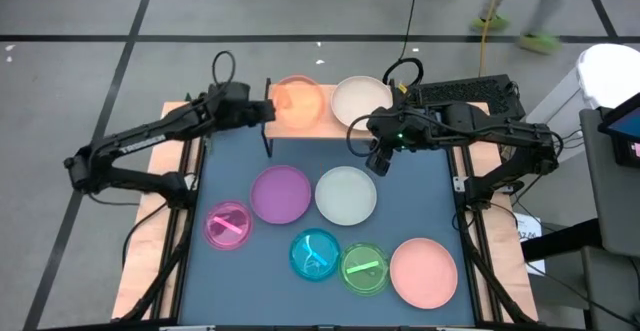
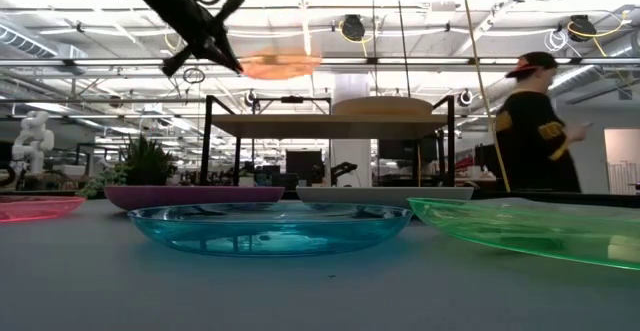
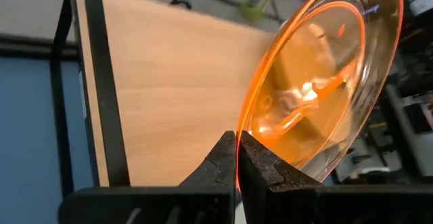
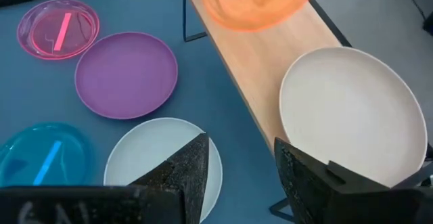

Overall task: Place and stack plates onto a shelf
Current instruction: Put the orange plate on the shelf

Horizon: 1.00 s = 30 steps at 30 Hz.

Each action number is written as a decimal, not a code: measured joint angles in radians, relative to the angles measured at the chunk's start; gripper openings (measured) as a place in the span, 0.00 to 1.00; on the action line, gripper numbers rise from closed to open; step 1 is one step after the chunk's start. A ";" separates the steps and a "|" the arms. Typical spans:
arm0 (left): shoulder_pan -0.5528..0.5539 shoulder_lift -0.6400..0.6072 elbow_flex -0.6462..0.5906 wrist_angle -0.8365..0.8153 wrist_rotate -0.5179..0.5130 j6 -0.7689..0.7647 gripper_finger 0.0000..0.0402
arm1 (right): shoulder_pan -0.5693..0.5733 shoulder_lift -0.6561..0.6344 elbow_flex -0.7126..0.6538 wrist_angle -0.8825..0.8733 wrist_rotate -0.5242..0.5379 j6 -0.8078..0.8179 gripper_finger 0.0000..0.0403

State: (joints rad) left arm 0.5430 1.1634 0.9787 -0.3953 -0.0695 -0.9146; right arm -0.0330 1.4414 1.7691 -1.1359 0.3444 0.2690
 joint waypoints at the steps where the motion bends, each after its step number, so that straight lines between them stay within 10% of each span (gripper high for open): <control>1: 0.012 0.016 0.005 -0.002 0.018 0.009 0.01 | 0.000 0.000 0.000 -0.004 0.000 0.010 0.37; 30: 0.135 0.135 0.016 -0.046 0.046 0.113 0.01 | 0.008 -0.048 -0.001 -0.046 0.028 0.099 0.37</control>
State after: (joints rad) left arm 0.6785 1.2989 0.9943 -0.4409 -0.0230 -0.8017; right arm -0.0246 1.3937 1.7679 -1.1820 0.3729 0.3678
